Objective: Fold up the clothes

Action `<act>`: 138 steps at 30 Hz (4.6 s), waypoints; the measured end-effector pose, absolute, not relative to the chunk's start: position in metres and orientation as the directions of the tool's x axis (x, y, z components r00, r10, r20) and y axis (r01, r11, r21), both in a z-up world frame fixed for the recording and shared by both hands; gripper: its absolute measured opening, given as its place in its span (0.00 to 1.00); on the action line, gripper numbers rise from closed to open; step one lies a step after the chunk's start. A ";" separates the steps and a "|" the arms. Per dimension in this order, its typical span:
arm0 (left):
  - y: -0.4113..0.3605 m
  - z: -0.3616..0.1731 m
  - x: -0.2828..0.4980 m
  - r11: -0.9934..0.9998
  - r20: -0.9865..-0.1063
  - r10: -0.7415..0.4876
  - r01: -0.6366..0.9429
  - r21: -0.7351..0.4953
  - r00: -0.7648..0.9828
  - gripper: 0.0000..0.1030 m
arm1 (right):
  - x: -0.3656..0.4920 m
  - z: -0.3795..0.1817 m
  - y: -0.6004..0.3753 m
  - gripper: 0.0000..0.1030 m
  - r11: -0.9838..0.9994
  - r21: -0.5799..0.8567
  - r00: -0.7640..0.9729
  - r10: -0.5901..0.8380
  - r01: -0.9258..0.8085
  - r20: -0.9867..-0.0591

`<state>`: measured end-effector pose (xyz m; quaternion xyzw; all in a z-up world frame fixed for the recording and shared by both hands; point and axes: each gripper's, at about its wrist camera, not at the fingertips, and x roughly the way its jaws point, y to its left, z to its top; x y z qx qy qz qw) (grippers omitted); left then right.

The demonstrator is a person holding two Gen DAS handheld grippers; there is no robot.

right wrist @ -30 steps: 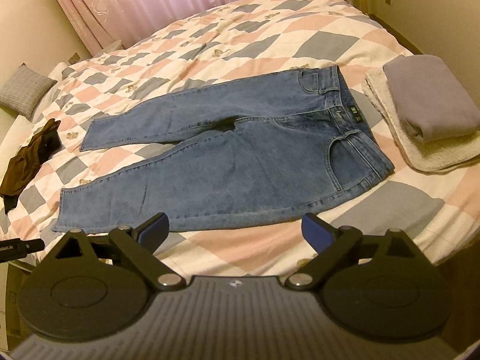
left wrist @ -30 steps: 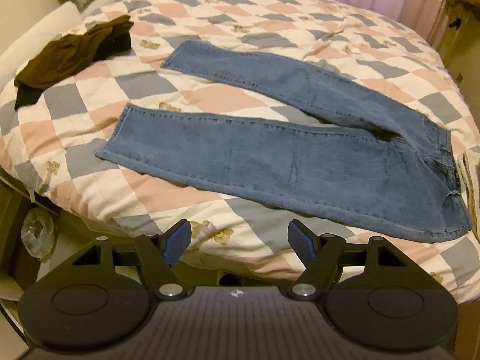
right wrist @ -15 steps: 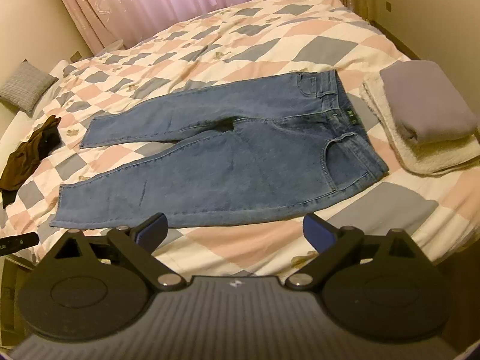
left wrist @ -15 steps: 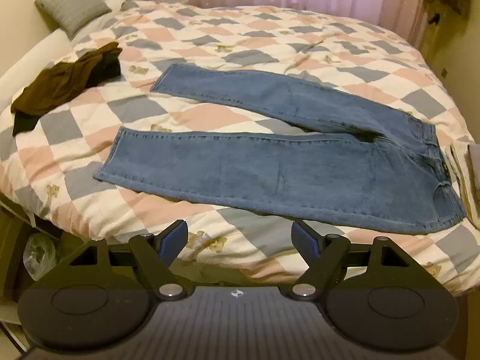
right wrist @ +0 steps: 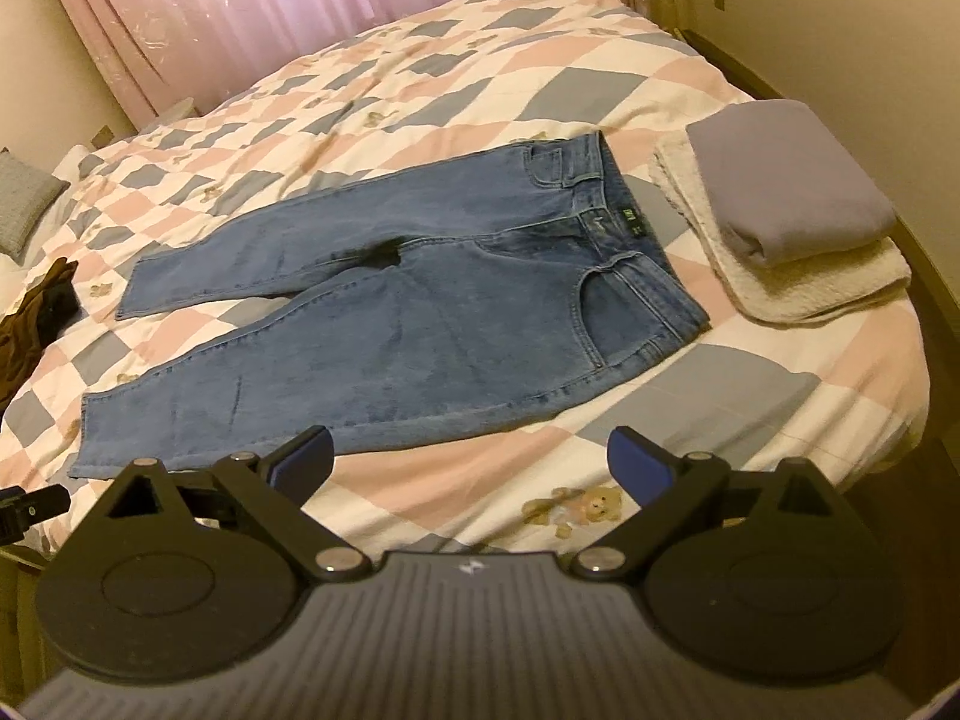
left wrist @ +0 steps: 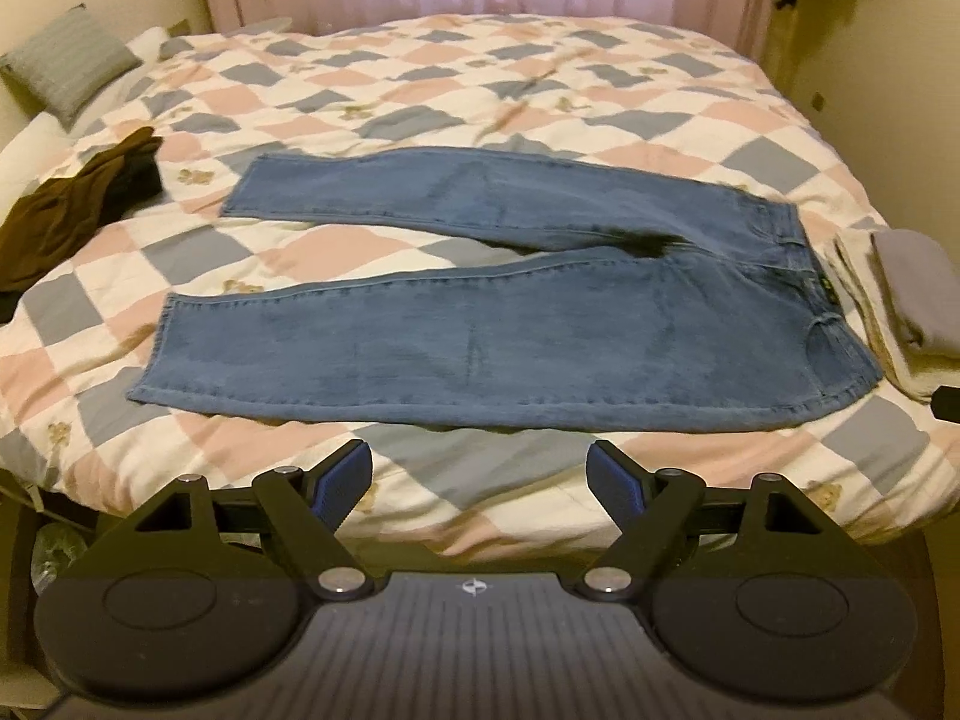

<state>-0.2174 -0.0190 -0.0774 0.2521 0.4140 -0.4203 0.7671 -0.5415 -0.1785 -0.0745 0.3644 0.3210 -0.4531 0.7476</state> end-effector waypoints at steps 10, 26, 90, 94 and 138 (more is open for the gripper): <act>-0.032 -0.076 -0.224 0.493 -0.848 -0.443 0.869 0.039 0.289 0.81 | -0.549 -0.075 -0.184 0.94 0.299 0.242 0.360 -0.451 0.923 -0.817; -0.036 -0.081 -0.224 0.483 -0.861 -0.432 0.875 0.031 0.269 0.81 | -0.550 -0.074 -0.185 0.94 0.289 0.222 0.338 -0.456 0.931 -0.824; -0.479 -0.282 0.130 -0.321 -0.896 -0.443 0.936 0.142 -0.016 0.74 | -0.324 -0.251 -0.627 0.63 0.688 0.215 0.466 -0.200 0.693 -0.862; -0.498 -0.308 0.151 -0.426 -0.936 -0.335 0.903 0.045 -0.111 0.74 | -0.315 -0.266 -0.654 0.64 0.736 0.237 0.461 -0.113 0.634 -0.880; -0.111 -0.231 -0.033 0.017 -0.929 -0.352 0.993 0.116 0.114 0.23 | -0.501 -0.227 -0.244 0.51 0.620 0.004 0.316 -0.395 0.785 -0.863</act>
